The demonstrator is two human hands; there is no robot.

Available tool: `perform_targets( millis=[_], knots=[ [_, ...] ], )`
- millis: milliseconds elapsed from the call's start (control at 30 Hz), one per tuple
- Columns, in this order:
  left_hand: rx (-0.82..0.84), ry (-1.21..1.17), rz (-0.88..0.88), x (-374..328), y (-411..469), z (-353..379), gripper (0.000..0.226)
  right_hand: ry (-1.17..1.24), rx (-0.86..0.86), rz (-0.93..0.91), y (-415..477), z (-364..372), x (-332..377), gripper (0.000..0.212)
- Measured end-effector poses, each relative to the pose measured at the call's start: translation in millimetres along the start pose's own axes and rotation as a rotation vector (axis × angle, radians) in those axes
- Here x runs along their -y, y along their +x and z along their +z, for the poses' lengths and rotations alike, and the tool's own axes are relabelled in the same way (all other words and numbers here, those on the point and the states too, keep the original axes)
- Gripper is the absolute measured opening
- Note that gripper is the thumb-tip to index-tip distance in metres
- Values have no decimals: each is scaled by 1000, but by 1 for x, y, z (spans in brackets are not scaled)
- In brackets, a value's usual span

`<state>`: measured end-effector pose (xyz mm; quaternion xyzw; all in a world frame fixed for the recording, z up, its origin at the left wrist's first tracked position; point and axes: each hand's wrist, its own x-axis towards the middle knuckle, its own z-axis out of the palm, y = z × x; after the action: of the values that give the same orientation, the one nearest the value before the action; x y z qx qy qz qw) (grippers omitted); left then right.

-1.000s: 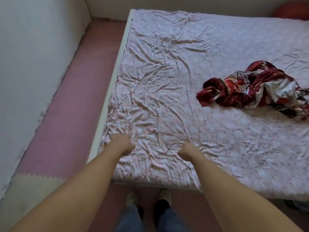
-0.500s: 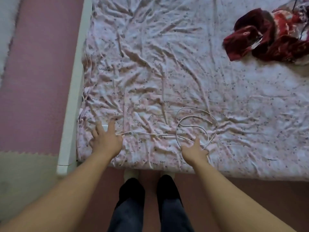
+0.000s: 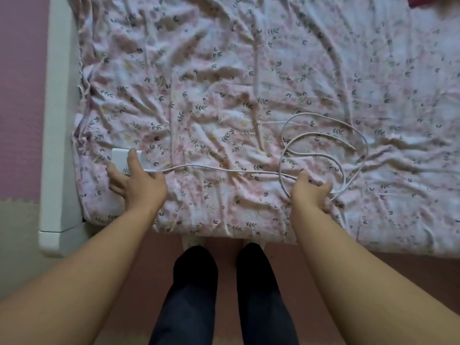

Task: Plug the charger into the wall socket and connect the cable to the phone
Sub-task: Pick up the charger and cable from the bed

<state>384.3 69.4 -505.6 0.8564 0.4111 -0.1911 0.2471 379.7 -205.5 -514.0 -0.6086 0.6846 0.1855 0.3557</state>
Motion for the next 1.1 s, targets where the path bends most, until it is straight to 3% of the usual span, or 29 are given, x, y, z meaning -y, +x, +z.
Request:
perform_targets(
  millis=[300, 500, 567, 667, 733, 833, 900, 1000, 1100],
  knots=[
    [-149, -310, -323, -32, 31, 7, 53, 129, -90, -102, 19, 5, 18, 40],
    [-299, -538, -493, -38, 47, 8, 31, 275, -120, -87, 24, 3, 24, 21],
    [-343, -657, -558, -42, 46, 6, 23, 294, -136, -84, 27, 2, 25, 26],
    [-391, -795, -624, -47, 43, 1, 34, 327, -164, -90, 27, 0, 25, 32],
    [-353, -693, -600, -42, 46, 1, 33, 366, -190, -94, 27, 0, 27, 42],
    [-204, -502, -481, -30, 50, 1, 64, 464, -197, -94, 27, -1, 33, 65],
    [-214, -480, -476, -28, 50, 3, 67, 573, -159, -69, 26, -1, 40, 76],
    [-270, -431, -431, -34, 46, 5, 59, 700, -84, -6, 30, 2, 49, 73],
    [-307, -427, -407, -36, 45, 8, 61, 673, -59, 64, 36, 8, 58, 70]
  ],
)
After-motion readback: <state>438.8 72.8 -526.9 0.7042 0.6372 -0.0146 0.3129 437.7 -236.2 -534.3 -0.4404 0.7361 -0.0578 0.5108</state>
